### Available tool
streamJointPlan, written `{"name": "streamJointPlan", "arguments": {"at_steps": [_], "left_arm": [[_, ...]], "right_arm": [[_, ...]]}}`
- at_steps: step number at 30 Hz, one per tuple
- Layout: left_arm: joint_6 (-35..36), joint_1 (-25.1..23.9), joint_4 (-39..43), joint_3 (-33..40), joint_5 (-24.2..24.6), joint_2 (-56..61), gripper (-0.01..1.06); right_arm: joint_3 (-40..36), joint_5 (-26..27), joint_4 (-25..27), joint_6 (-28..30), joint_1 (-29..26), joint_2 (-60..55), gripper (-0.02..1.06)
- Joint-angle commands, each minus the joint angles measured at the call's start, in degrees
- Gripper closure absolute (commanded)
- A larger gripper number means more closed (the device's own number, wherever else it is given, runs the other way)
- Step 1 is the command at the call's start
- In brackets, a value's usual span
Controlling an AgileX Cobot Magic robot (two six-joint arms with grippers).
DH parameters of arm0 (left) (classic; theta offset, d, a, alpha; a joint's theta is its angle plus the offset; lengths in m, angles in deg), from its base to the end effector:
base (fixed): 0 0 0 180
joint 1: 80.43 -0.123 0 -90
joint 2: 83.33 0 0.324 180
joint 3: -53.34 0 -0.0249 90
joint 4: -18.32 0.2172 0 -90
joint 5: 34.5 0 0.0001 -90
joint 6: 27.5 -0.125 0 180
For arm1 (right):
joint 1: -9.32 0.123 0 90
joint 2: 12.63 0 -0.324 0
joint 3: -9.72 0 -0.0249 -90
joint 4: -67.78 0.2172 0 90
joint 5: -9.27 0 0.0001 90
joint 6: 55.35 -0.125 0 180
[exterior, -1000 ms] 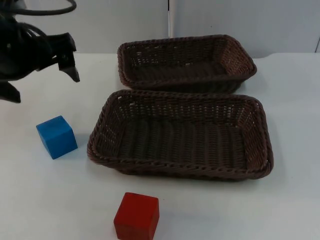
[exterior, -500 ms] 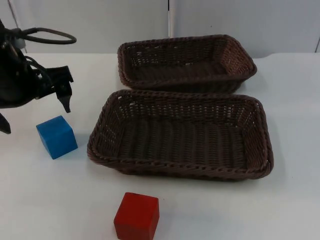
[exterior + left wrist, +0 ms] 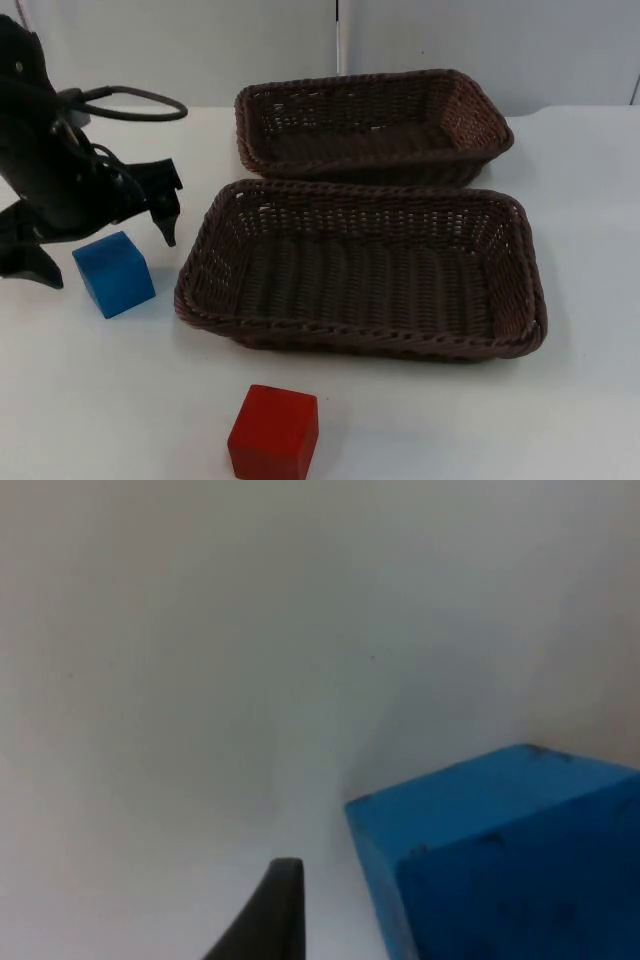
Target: Pick up one cube with the left hand and place it into the upper basket. Pick up one cube with the right hand and place it into the lower basket.
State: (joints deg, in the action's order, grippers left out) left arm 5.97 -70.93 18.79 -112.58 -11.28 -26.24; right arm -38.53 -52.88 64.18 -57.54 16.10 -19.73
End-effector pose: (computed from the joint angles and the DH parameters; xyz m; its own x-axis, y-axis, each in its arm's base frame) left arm 0.3794 -0.0631 0.1355 -0.8674 -0.4076 -0.2855 -0.3685 0.9116 -0.1820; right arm -0.0451 -0.0124 0.2494 -0.4584 -0.0456 -0.8876 -0.0649 0.9977 -0.0177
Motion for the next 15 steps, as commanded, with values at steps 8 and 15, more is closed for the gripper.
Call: {"name": "streamJointPlan", "arguments": {"at_steps": [8, 15], "left_arm": [[0.82, 0.15, -1.33, -0.24, -2.92, -2.14, 0.03], [0.82, 0.15, -2.63, -0.24, -3.37, -2.23, 0.26]], "right_arm": [[-0.41, 0.40, -0.24, 0.05, -0.26, 0.26, -0.01], [-0.41, 0.40, -0.13, 0.05, -0.26, 0.26, -0.01]]}}
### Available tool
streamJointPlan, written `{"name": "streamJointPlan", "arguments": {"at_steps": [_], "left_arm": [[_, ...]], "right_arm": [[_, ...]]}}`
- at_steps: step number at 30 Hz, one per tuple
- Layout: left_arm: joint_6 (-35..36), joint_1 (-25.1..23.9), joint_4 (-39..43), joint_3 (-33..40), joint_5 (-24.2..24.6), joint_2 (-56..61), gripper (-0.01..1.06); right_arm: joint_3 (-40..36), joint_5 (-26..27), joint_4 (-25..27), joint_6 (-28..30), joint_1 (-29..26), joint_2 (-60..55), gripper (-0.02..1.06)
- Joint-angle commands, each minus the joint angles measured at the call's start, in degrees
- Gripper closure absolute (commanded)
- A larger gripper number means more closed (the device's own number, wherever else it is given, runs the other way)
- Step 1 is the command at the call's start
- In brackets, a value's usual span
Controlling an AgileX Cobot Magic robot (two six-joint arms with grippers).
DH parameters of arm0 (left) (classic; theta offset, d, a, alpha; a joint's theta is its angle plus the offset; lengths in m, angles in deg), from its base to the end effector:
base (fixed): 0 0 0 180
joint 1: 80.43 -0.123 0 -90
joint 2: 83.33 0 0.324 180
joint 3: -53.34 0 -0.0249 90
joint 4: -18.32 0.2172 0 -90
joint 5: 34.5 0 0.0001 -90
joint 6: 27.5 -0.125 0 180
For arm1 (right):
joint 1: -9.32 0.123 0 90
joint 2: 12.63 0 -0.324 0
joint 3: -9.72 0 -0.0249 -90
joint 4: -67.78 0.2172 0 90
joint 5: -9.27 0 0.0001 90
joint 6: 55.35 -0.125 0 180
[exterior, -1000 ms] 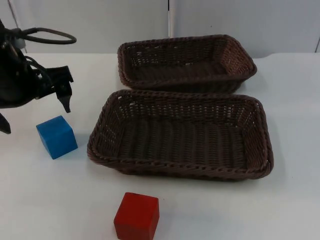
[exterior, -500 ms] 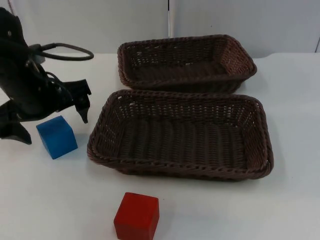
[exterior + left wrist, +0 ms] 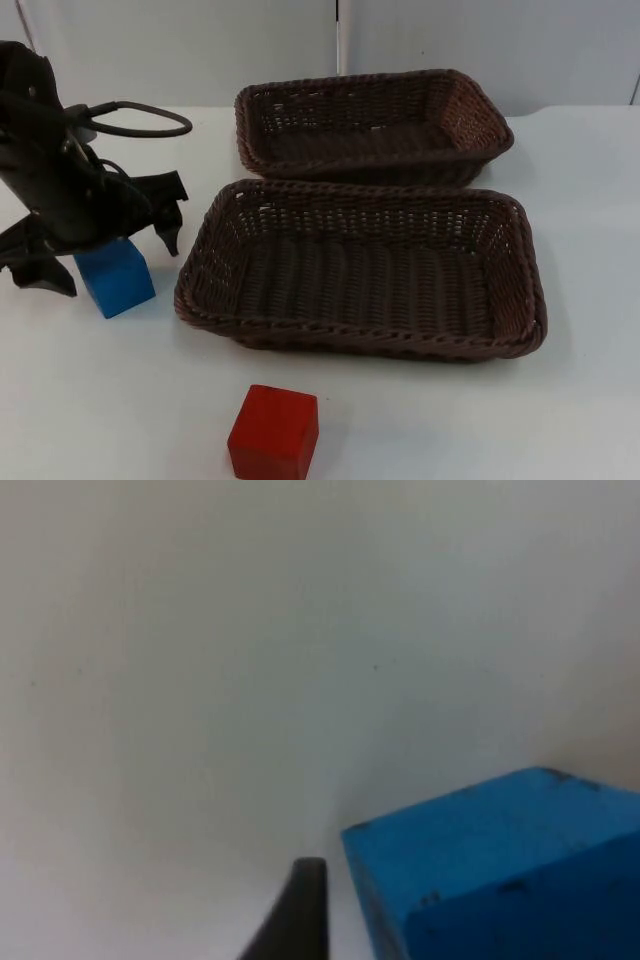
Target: Pick up one cube with the left hand and place it into the upper basket. Pick up one cube with the right hand and place it into the lower basket.
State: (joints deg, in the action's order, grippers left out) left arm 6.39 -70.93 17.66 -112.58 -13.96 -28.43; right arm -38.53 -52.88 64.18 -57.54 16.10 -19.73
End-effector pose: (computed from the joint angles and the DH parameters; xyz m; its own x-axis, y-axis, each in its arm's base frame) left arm 0.3849 -0.0649 0.1227 -0.8566 -0.4310 -0.2835 -0.3870 0.9003 -0.1995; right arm -0.0451 -0.0124 0.2494 -0.4584 -0.0456 -0.8876 -0.0649 0.9977 -0.0177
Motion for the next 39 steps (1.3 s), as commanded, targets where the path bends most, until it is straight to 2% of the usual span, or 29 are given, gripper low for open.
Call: {"name": "streamJointPlan", "arguments": {"at_steps": [1, 3, 5, 6, 10, 22, 26, 33, 39], "left_arm": [[0.40, 0.15, -1.50, -0.24, -0.69, -0.05, 0.26], [0.40, 0.15, -3.11, -0.24, -0.69, -0.05, 0.41], [0.40, 0.15, -3.24, -0.24, 0.34, -0.05, 0.62], [0.40, 0.15, -3.24, -0.24, 0.34, -0.05, 0.62], [0.40, 0.15, -3.39, -0.24, 1.15, 0.21, 1.06], [0.40, 0.15, 0.06, -0.24, 1.09, 9.65, 1.05], [-4.50, 0.15, 0.15, -0.24, 1.21, 15.32, 1.05], [-7.04, 0.15, 0.05, -0.24, 1.38, 21.23, 1.05], [-10.76, 0.15, -0.05, -0.24, 4.78, 24.30, 1.05]], "right_arm": [[-0.41, 0.40, -0.13, 0.05, -0.26, 0.26, -0.01], [-0.41, 0.40, -0.13, 0.05, -0.26, 0.26, -0.01], [-0.41, 0.40, -0.13, 0.05, -0.26, 0.26, -0.01], [-0.41, 0.40, -0.13, 0.05, -0.26, 0.26, -0.01], [-0.41, 0.40, -0.13, 0.05, -0.26, 0.26, -0.01], [-0.41, 0.40, -0.13, 0.05, -0.26, 0.26, -0.01], [-0.41, 0.40, -0.13, 0.05, -0.26, 0.26, -0.01], [-0.41, 0.40, -0.13, 0.05, -0.26, 0.26, -0.01], [-0.41, 0.40, -0.13, 0.05, -0.26, 0.26, -0.01]]}}
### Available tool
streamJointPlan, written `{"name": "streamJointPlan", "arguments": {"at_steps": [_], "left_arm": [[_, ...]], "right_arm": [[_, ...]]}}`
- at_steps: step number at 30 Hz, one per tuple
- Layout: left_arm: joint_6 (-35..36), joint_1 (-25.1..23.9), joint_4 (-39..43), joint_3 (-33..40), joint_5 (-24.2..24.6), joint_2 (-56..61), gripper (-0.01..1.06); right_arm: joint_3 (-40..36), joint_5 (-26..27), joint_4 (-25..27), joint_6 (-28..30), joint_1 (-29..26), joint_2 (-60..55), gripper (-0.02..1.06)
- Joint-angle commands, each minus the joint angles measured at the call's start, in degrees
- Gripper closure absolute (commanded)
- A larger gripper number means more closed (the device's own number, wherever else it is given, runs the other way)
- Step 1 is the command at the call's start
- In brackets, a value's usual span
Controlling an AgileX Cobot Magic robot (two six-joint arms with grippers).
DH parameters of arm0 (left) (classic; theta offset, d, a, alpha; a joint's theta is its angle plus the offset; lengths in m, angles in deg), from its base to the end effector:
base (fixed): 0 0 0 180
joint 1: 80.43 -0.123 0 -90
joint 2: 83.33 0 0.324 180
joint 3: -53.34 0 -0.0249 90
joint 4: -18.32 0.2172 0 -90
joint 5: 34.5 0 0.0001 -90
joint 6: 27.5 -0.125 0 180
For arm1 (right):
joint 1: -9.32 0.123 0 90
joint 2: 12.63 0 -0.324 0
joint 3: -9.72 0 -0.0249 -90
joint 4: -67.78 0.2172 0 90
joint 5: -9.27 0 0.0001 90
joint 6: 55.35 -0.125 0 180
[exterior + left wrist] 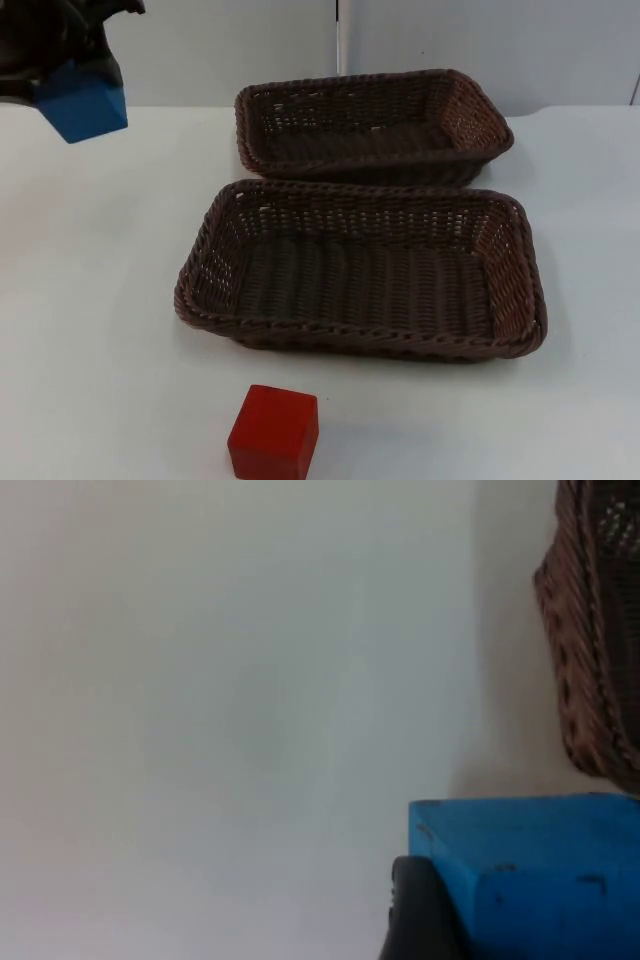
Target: Pick up one cube with the left hand and place it into the upper basket. Pick up one cube with the right hand and place it into the lower basket.
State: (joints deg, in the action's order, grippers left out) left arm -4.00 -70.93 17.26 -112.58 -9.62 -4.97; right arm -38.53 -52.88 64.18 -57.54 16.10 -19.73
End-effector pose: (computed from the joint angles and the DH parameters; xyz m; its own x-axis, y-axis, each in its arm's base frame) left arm 0.3461 -0.0589 0.2719 -0.7640 -0.2920 -0.5753 -0.1609 0.9498 -0.2683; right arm -0.0451 -0.0124 0.2494 -0.4584 -0.0456 -0.8876 -0.0649 0.9977 -0.0177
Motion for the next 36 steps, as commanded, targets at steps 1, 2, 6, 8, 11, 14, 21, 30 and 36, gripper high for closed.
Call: {"name": "streamJointPlan", "arguments": {"at_steps": [1, 2, 6, 8, 11, 14, 21, 30, 36], "left_arm": [[-1.80, 0.15, 0.04, -0.24, 0.90, 0.95, 1.05], [-3.55, 0.15, -0.49, -0.24, 1.46, 1.01, 1.05], [-6.81, 0.15, -2.27, -0.24, 3.37, 1.01, 1.05], [-6.81, 0.15, -2.56, -0.24, 3.80, 1.01, 1.05], [-8.73, 0.15, -2.66, -0.24, 4.32, 1.01, 1.05], [-9.27, 0.15, -2.79, -0.24, 4.75, 1.01, 1.05], [-15.84, 0.15, -8.29, -0.24, 4.84, 1.01, 1.05], [-29.46, 0.15, -20.90, -0.24, 3.57, 1.01, 1.05], [-35.03, 0.15, -25.02, -1.02, 2.50, 0.77, 1.05]], "right_arm": [[-0.41, 0.40, -0.13, 0.05, -0.26, 0.26, -0.01], [-0.41, 0.40, -0.13, 0.05, -0.26, 0.26, -0.01], [-0.41, 0.40, -0.13, 0.05, -0.26, 0.26, -0.01], [-0.41, 0.40, -0.13, 0.05, -0.26, 0.26, -0.01], [-0.41, 0.40, -0.13, 0.05, -0.26, 0.26, -0.01], [-0.41, 0.40, -0.13, 0.05, -0.26, 0.26, -0.01], [-0.41, 0.40, -0.24, 0.05, -0.26, 0.26, -0.01], [-0.41, 0.40, -0.24, 0.05, -0.26, 0.26, -0.01], [-0.41, 0.40, -0.24, 0.05, -0.26, 0.26, -0.01]]}}
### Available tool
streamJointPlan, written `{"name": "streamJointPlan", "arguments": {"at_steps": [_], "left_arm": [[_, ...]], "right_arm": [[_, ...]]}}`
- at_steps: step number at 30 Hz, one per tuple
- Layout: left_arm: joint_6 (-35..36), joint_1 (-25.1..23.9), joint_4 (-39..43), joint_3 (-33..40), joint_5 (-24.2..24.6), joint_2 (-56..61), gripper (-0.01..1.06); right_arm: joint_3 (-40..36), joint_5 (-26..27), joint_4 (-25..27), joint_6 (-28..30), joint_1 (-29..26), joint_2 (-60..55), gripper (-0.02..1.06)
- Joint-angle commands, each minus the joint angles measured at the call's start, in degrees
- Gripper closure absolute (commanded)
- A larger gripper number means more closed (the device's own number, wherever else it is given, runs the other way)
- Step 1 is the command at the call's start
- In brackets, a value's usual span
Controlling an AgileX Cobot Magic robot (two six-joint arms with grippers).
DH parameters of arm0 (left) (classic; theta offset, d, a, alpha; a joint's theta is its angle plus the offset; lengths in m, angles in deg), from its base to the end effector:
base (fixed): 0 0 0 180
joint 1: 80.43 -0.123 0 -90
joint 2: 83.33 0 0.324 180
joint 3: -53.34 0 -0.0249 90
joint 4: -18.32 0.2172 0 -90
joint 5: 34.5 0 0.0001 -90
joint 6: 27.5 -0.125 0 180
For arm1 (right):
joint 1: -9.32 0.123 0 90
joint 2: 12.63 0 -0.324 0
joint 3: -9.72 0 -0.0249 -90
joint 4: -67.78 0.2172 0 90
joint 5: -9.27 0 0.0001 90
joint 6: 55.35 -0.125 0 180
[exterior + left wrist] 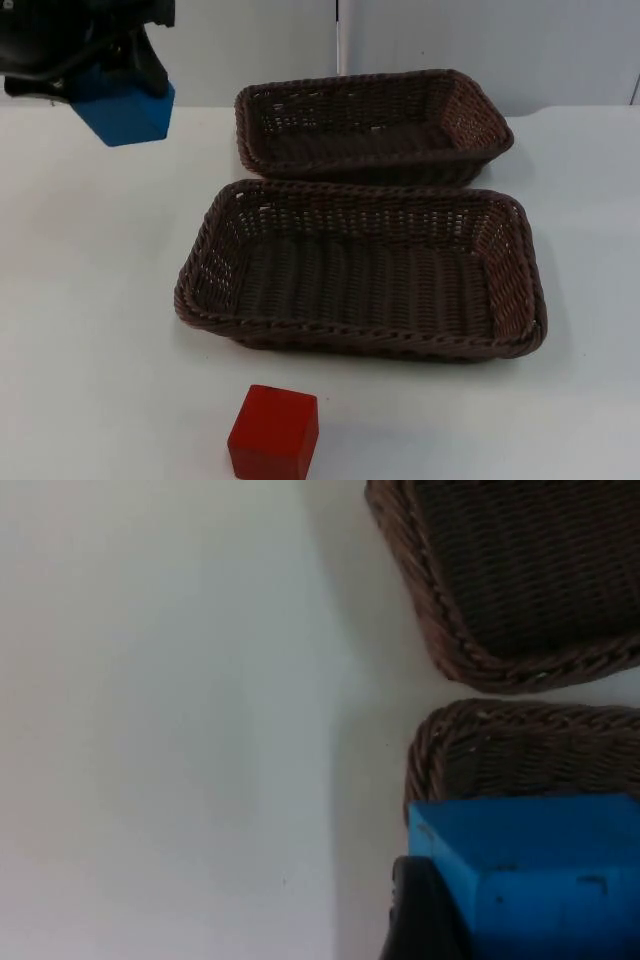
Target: Pick up one cube with the left hand and place it into the upper basket. Pick up one cube with the right hand and place it into the lower basket.
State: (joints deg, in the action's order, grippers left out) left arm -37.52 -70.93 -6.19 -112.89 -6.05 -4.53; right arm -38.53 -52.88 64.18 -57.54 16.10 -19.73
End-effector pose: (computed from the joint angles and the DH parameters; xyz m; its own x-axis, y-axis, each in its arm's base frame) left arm 0.3382 -0.0817 0.2761 -0.8107 -0.0680 -0.5816 0.1203 0.9527 -0.2791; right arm -0.0451 -0.0124 0.2494 -0.4584 -0.0456 -0.8876 -0.0649 0.9977 -0.0177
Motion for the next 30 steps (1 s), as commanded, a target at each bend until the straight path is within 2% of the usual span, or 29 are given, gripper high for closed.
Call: {"name": "streamJointPlan", "arguments": {"at_steps": [1, 4, 16, 23, 30], "left_arm": [[-1.52, 0.15, -1.57, -1.67, -0.32, -0.10, 1.05], [-1.74, 0.15, -1.57, -5.39, 1.31, -2.26, 1.05], [-2.84, 1.92, -1.78, -17.00, 2.60, -10.59, 1.05], [-5.20, 4.82, -1.91, -28.63, 6.94, -19.51, 1.05], [-6.62, 7.95, -1.51, -38.42, 7.15, -27.51, 1.05]], "right_arm": [[-0.41, 0.40, -0.24, 0.05, -0.26, 0.26, -0.01], [-0.41, 0.40, -0.24, 0.05, -0.26, 0.26, -0.01], [-0.41, 0.40, -0.24, 0.05, -0.26, 0.26, -0.01], [-0.41, 0.40, -0.24, 0.05, -0.26, 0.26, -0.01], [-0.41, 0.40, -0.24, 0.05, -0.26, 0.26, -0.01]]}}
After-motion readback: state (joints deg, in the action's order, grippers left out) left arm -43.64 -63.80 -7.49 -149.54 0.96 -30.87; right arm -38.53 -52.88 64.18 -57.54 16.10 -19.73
